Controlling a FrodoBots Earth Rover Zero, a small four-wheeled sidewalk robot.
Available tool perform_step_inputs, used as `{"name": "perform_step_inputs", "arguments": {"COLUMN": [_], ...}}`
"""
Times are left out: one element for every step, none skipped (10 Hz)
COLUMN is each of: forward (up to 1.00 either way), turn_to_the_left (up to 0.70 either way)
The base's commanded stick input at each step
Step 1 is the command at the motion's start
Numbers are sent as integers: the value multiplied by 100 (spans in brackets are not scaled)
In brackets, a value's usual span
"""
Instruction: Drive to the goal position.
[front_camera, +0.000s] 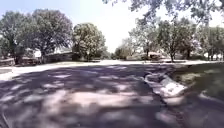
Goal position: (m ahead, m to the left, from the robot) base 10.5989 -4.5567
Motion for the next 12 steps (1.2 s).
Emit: {"name": "perform_step_inputs", "arguments": {"forward": [70, 70, 70, 70, 70, 70, 70, 70, 70, 70, 70, 70], "turn_to_the_left": [0, 0, 0, 0, 0, 0, 0, 0, 0, 0, 0, 0]}}
